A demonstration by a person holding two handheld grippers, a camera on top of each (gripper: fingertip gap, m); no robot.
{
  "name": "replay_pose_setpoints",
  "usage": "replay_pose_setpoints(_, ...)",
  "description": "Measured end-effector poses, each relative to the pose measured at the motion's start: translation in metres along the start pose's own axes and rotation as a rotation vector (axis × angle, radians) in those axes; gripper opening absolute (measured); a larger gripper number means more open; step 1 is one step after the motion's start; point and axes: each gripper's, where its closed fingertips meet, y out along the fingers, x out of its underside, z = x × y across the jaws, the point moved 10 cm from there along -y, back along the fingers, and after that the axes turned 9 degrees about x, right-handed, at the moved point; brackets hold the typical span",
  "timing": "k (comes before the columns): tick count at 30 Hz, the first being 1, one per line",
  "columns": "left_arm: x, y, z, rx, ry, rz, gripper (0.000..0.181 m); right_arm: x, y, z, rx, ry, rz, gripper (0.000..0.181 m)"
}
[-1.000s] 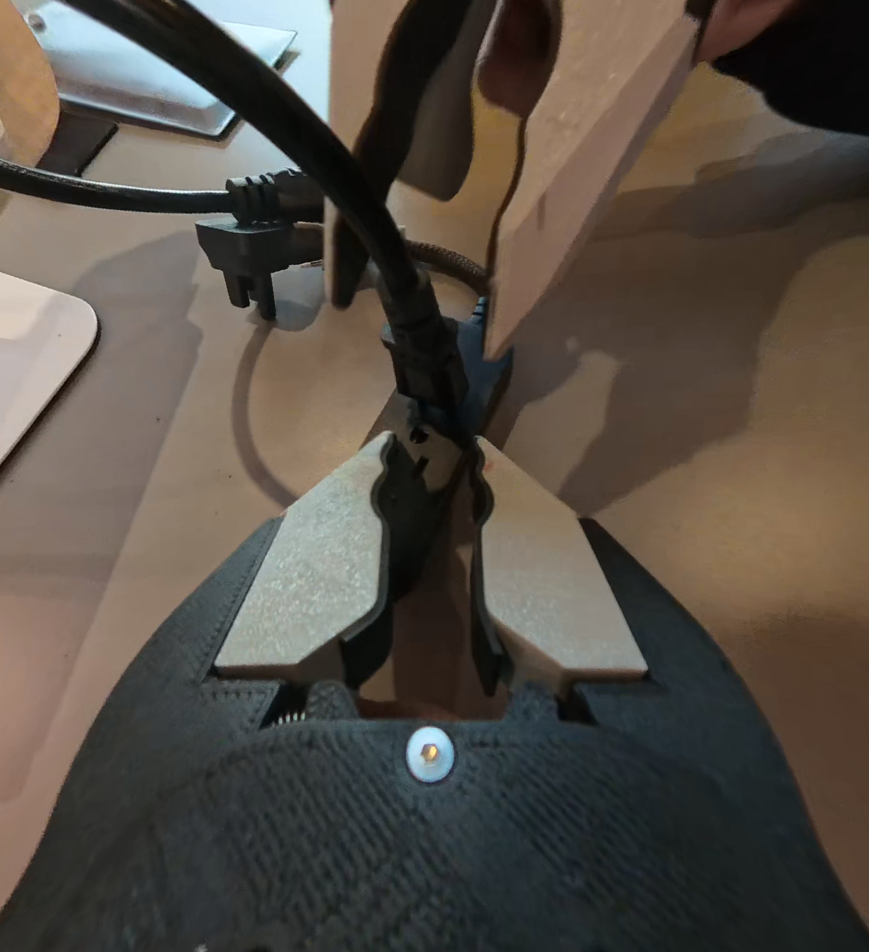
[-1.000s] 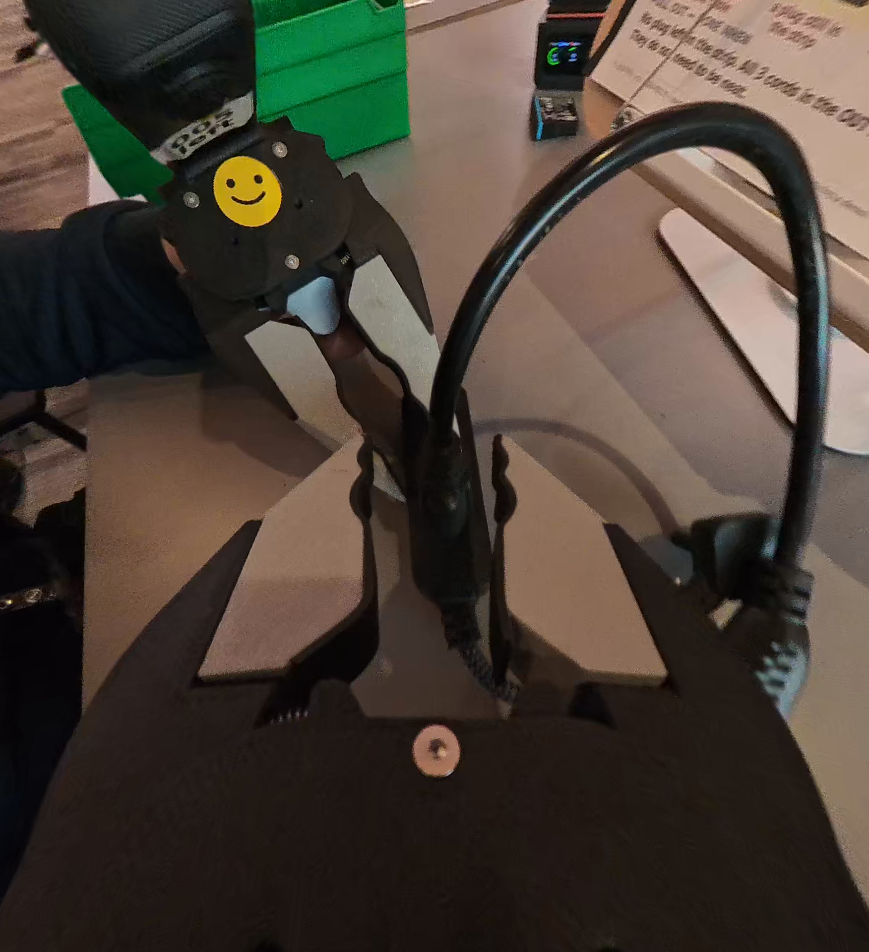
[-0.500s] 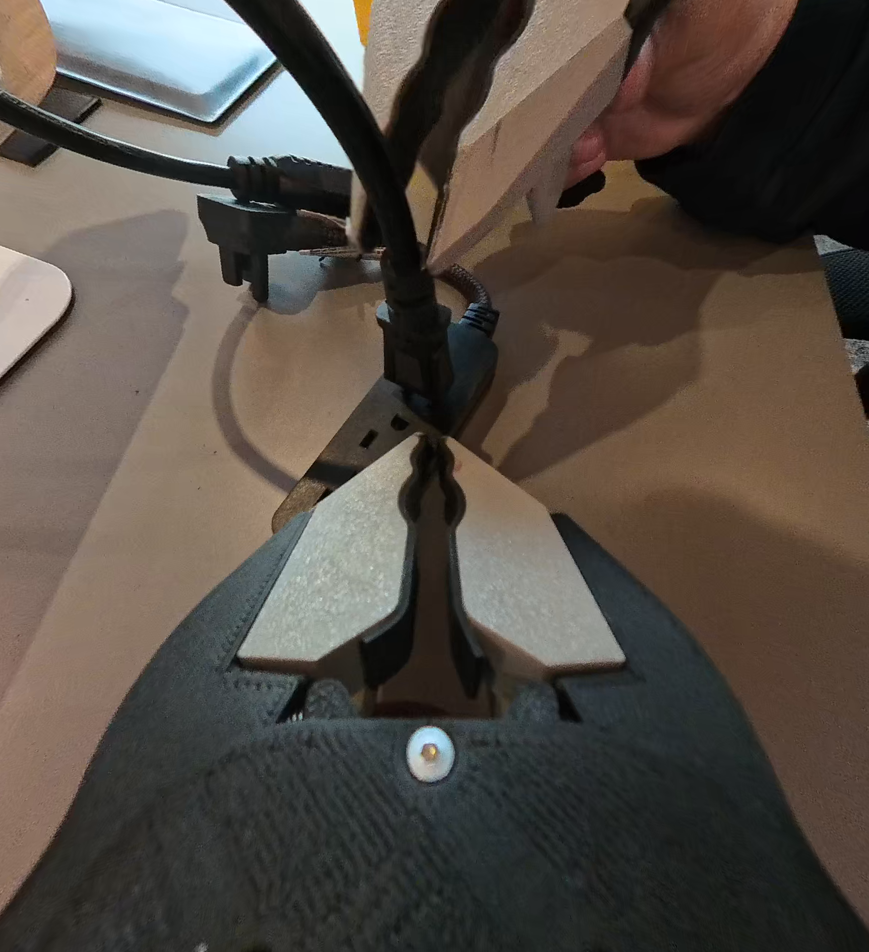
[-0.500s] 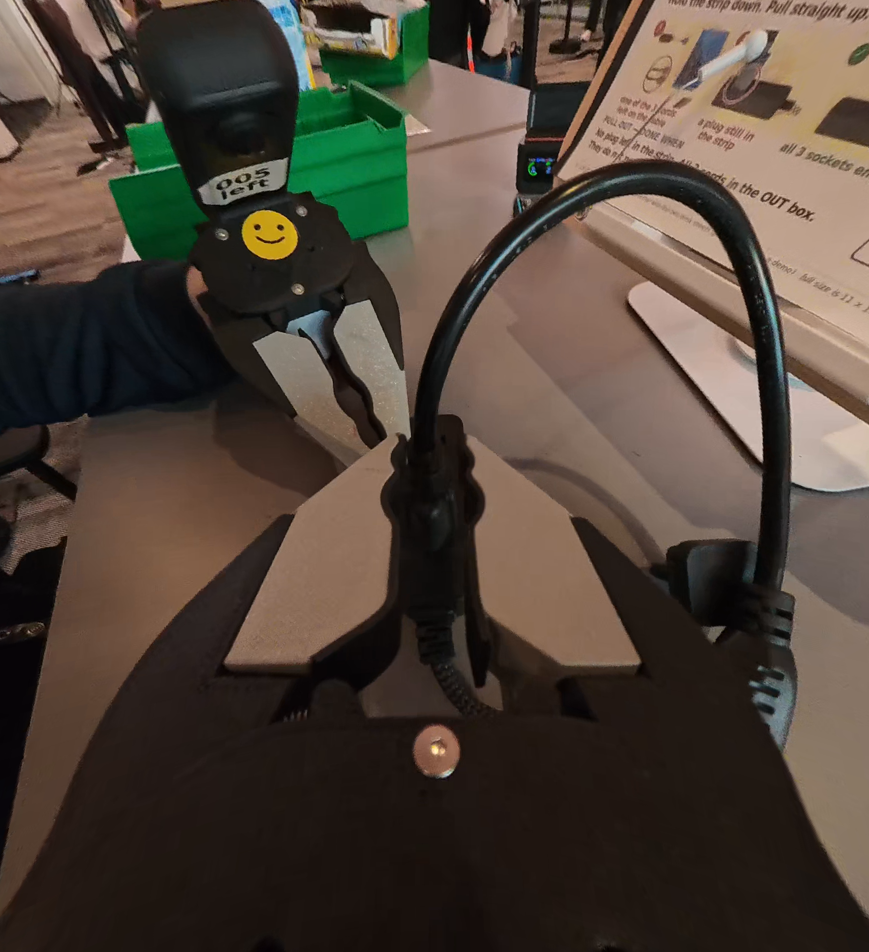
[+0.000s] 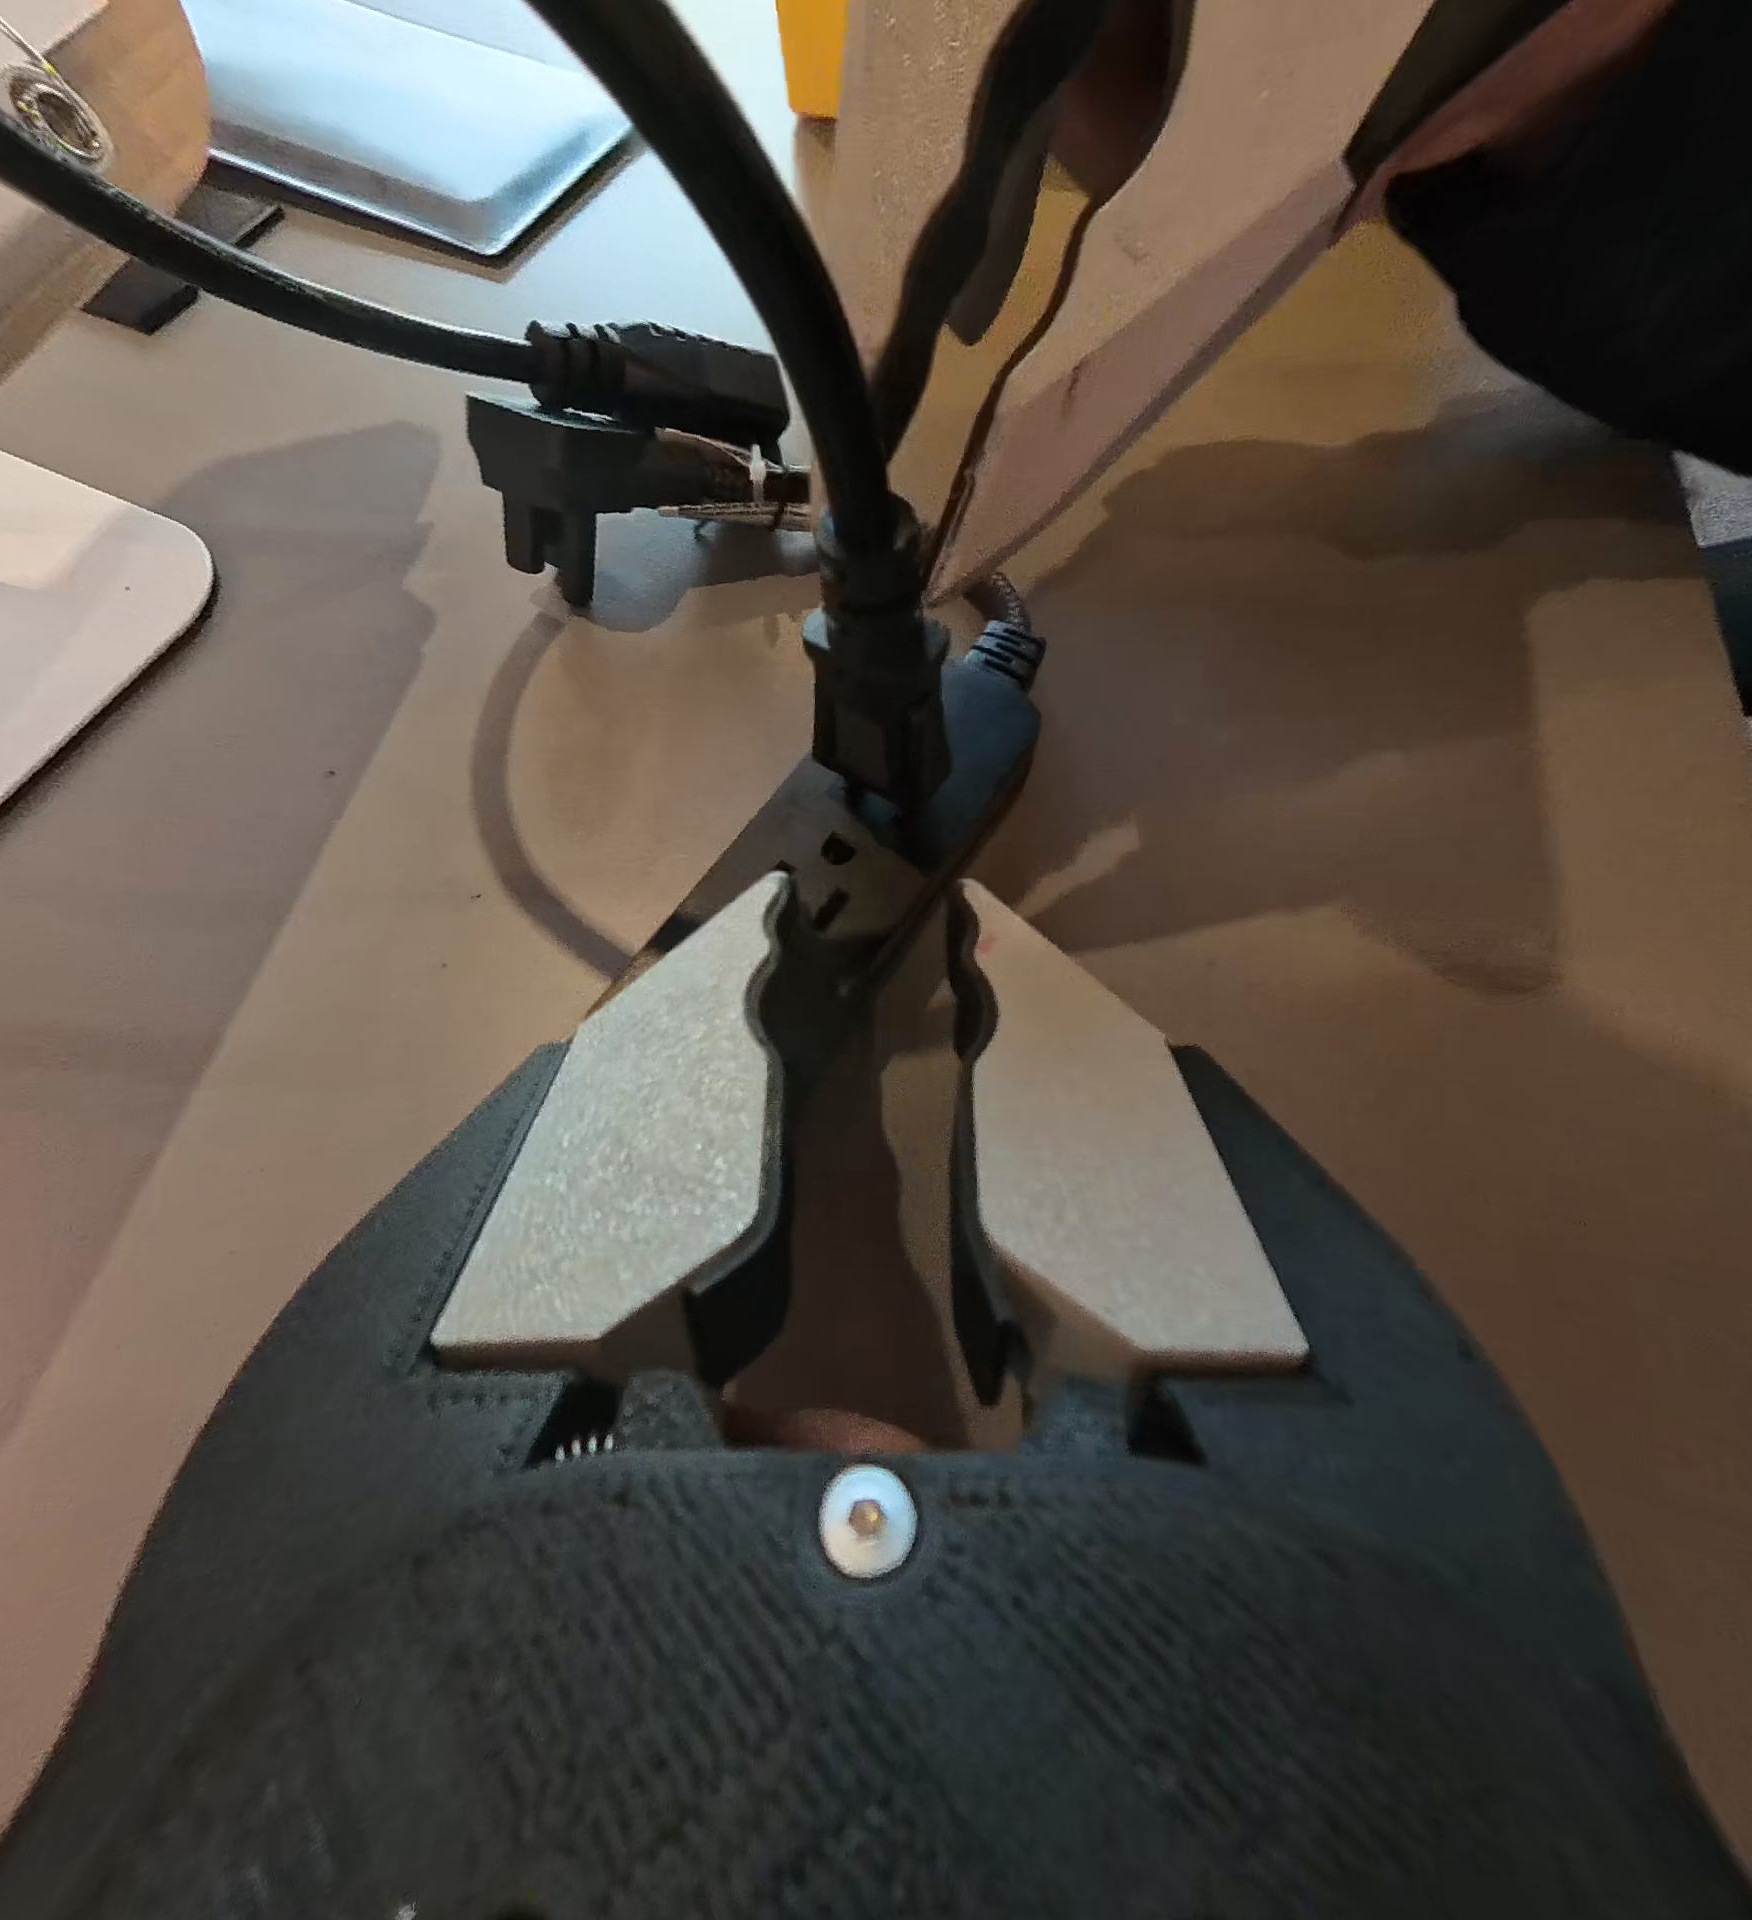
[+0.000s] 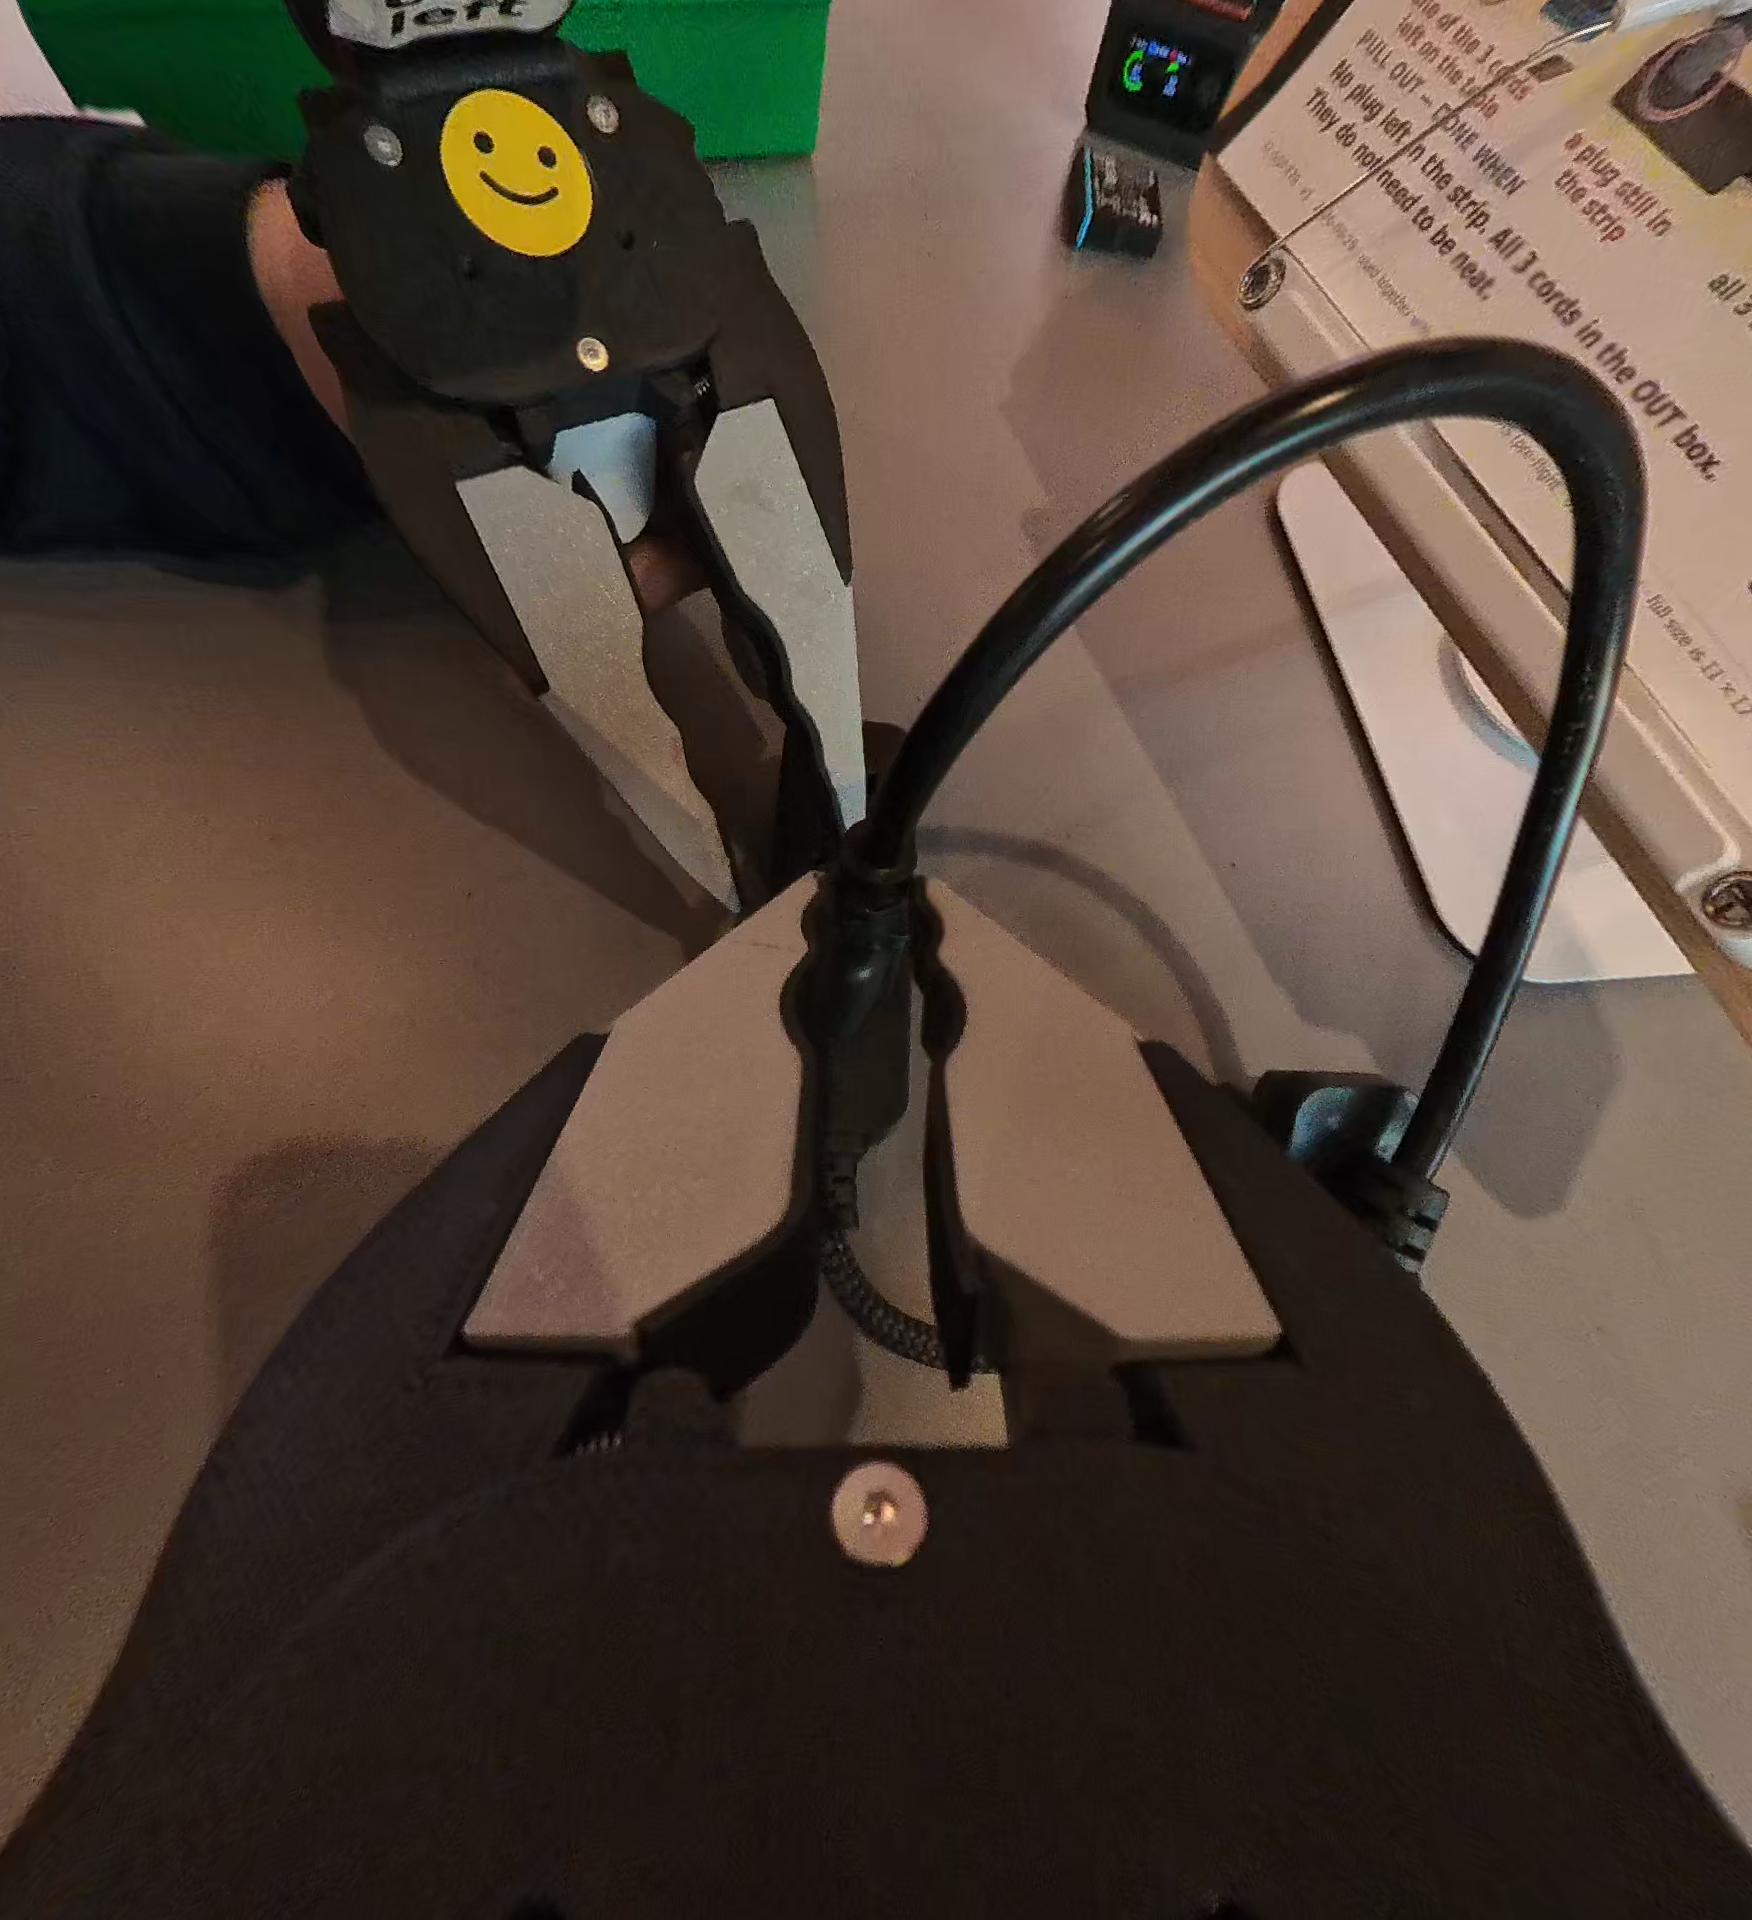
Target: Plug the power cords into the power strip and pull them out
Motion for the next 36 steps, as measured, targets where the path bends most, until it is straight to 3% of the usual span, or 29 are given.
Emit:
replay_pose_setpoints(8, 0.001, 0.0, -0.002, -0.018, -0.004, -0.002, 0.025, -0.027, 0.005, 0.0, 0.001, -0.127, -0.268, 0.009)
replay_pose_setpoints(13, 0.002, -0.001, -0.002, -0.023, -0.008, 0.002, 0.025, -0.052, -0.003, 0.006, 0.01, -0.114, -0.27, 0.013)
replay_pose_setpoints(22, 0.004, -0.003, -0.002, -0.024, -0.006, -0.003, 0.025, -0.048, 0.008, 0.011, -0.074, -0.03, -0.329, 0.011)
replay_pose_setpoints(28, 0.005, -0.004, -0.002, -0.027, -0.008, -0.003, 0.024, -0.058, 0.014, 0.009, -0.14, -0.072, -0.43, 0.007)
replay_pose_setpoints(36, 0.007, -0.005, -0.003, -0.027, -0.016, -0.016, 0.022, -0.07, 0.015, 0.001, -0.064, -0.235, -0.658, 0.009)
